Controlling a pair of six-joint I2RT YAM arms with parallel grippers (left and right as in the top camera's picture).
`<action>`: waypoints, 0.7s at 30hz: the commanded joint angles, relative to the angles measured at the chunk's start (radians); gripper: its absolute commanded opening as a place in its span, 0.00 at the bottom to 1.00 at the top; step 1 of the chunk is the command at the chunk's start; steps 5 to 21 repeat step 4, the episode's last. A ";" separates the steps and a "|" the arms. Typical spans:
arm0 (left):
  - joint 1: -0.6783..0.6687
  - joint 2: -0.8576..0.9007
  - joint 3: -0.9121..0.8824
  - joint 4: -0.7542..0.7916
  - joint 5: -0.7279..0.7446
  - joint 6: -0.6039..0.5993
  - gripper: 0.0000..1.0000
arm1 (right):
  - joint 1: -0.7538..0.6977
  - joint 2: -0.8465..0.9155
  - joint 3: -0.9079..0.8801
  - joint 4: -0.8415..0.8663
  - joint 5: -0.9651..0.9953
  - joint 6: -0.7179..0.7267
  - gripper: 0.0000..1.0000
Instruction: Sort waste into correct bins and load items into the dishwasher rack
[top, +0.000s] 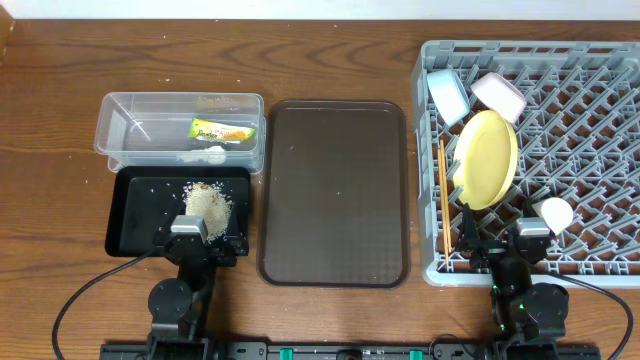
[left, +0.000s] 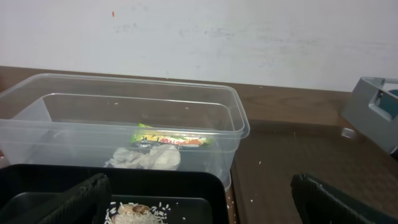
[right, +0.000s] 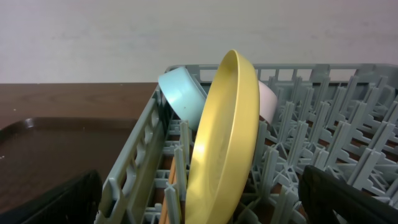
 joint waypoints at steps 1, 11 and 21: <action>0.000 -0.006 -0.010 -0.044 0.006 -0.005 0.95 | 0.015 -0.006 -0.002 -0.003 0.010 -0.016 0.99; 0.000 -0.006 -0.010 -0.044 0.006 -0.005 0.95 | 0.015 -0.006 -0.002 -0.003 0.010 -0.016 0.99; 0.000 -0.006 -0.010 -0.044 0.006 -0.005 0.95 | 0.015 -0.006 -0.002 -0.003 0.010 -0.016 0.99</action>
